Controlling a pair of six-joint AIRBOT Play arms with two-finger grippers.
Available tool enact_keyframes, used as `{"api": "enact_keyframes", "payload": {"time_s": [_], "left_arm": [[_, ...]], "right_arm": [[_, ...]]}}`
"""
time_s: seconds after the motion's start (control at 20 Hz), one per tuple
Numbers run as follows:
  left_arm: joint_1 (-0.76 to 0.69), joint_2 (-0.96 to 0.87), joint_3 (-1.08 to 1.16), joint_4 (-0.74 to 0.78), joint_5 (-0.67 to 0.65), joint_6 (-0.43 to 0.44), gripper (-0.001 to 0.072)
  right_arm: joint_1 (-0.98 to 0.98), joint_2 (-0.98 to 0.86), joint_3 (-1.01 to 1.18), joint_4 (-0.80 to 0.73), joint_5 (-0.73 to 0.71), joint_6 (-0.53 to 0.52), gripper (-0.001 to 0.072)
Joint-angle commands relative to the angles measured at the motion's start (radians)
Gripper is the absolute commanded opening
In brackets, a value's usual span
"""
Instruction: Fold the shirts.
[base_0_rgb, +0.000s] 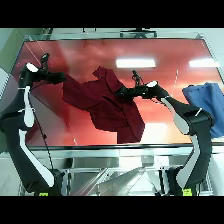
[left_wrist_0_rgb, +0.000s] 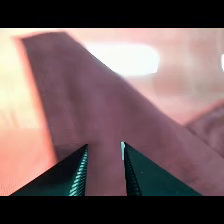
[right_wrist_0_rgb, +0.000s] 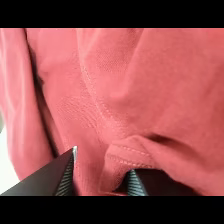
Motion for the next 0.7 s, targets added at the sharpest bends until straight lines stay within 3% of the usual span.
{"api": "enact_keyframes", "payload": {"time_s": [0.0, 0.05, 0.1, 0.25, 0.45, 0.65], "left_arm": [[0.053, 0.000, -0.003, 0.003, 0.014, -0.039, 0.0434], [0.060, 0.000, -0.020, 0.004, 0.015, -0.048, 0.0705], [0.061, -0.001, -0.032, 0.004, 0.017, -0.048, 0.0709], [0.049, -0.003, -0.050, -0.035, 0.054, -0.045, 0.0691], [0.003, -0.058, -0.013, -0.145, 0.002, -0.034, 0.0690], [-0.031, -0.080, -0.015, -0.150, -0.042, -0.033, 0.0688]], "right_arm": [[0.005, -0.004, 0.002, 0.030, -0.015, 0.000, 0.0200], [0.006, -0.004, 0.002, 0.045, -0.015, -0.001, 0.0145], [0.006, -0.004, 0.002, 0.064, -0.015, -0.001, 0.0087], [0.009, -0.004, 0.002, 0.077, -0.019, -0.006, 0.0085], [0.009, -0.004, 0.002, 0.078, -0.019, -0.005, 0.0085], [0.009, -0.004, 0.002, 0.081, -0.019, -0.005, 0.0085]]}}
